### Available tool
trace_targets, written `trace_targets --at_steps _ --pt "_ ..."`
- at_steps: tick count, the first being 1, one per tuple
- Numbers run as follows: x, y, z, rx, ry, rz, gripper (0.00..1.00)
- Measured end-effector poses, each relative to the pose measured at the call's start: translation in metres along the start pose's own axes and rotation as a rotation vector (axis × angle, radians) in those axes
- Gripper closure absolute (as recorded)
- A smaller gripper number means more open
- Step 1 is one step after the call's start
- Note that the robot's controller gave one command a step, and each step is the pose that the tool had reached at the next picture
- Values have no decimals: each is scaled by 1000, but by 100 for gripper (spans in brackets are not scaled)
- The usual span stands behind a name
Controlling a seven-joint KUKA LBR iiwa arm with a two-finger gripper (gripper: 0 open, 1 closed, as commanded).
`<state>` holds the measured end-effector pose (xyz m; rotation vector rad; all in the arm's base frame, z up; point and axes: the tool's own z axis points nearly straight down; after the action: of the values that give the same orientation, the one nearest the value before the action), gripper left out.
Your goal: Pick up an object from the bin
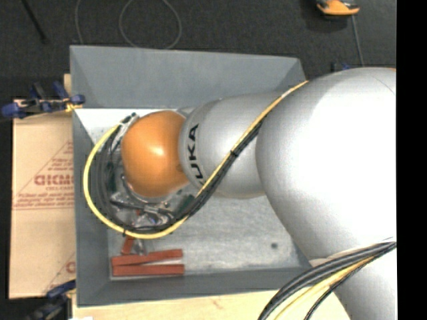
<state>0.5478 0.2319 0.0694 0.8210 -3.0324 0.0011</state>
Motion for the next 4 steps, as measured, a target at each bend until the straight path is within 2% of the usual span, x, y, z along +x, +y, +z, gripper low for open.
trace_targets --at_steps 1,2,3,4 --pt "25 -21 -33 -1 -1 57 0" --pt "6 10 -31 -1 -6 -371 0" --pt "-28 -24 -2 1 -4 -500 0" --pt "-13 -8 -1 1 0 -904 0"
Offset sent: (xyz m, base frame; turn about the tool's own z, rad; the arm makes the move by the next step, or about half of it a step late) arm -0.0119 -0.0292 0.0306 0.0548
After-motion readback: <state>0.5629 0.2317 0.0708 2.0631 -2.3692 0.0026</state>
